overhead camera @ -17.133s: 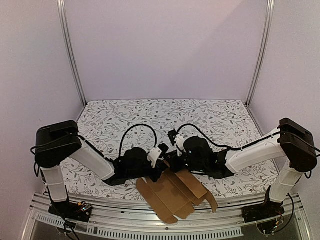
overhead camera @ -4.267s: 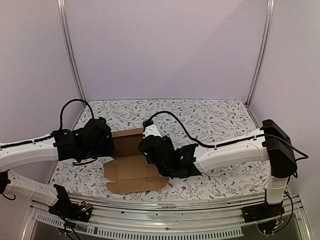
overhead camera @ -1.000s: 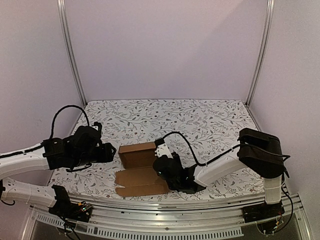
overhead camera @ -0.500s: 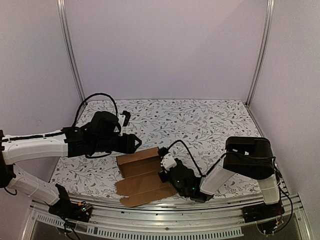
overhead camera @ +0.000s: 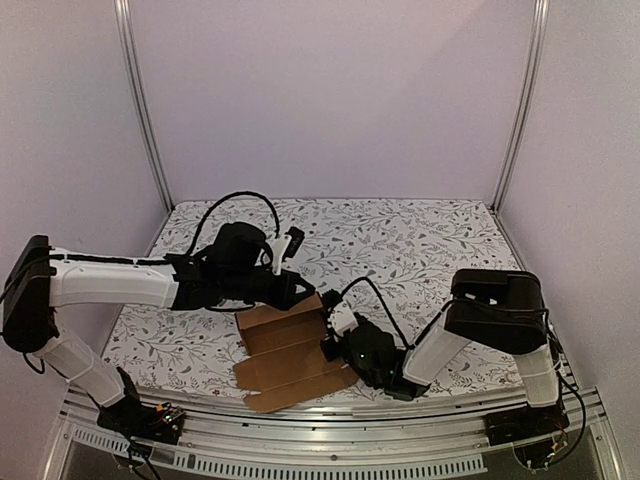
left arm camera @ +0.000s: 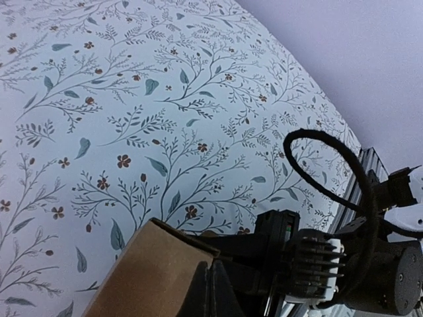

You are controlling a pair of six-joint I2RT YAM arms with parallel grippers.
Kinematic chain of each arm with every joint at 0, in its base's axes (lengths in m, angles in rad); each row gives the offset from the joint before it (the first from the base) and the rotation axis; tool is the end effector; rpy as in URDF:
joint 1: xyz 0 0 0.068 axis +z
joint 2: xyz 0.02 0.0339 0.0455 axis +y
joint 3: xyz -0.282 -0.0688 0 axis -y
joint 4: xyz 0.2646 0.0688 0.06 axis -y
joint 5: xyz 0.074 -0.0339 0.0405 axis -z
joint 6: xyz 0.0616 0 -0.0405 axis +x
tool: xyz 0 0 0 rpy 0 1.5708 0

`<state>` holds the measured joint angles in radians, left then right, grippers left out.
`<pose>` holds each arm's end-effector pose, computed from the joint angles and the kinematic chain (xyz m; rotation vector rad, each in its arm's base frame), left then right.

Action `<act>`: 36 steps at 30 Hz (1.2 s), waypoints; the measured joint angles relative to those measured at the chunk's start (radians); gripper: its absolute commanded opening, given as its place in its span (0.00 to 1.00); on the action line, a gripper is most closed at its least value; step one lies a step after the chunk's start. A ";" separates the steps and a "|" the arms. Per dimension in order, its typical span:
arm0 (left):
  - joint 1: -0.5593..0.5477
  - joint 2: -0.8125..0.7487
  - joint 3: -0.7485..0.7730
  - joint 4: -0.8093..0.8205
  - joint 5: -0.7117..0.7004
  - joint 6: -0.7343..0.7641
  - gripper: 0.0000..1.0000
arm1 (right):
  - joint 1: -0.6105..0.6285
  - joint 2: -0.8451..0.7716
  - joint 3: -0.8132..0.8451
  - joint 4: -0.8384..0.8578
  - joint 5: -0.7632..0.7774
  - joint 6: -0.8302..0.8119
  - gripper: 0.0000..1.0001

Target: Fold the paper box

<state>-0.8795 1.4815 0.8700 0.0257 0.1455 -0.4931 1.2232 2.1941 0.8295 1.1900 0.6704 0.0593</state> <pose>0.2216 -0.2818 0.2170 0.5310 2.2449 -0.9138 0.1783 0.3799 0.0745 -0.5047 1.6454 0.3680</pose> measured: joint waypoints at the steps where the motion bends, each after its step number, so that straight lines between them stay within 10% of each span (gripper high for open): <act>1: 0.000 0.011 0.005 0.011 0.010 0.000 0.00 | -0.002 0.001 0.000 0.000 -0.003 0.005 0.00; 18: 0.000 0.159 0.033 0.092 0.043 0.000 0.00 | -0.002 0.018 0.003 0.012 -0.007 0.042 0.00; 26: 0.000 0.192 0.017 0.143 0.042 -0.013 0.00 | -0.002 0.040 0.015 0.005 -0.007 0.071 0.24; 36: 0.000 0.200 0.014 0.165 0.042 -0.020 0.00 | -0.003 0.055 0.082 -0.015 0.019 0.066 0.26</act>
<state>-0.8795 1.6817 0.8837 0.1909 0.1879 -0.5133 1.2205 2.2486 0.9115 1.1751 0.6899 0.1253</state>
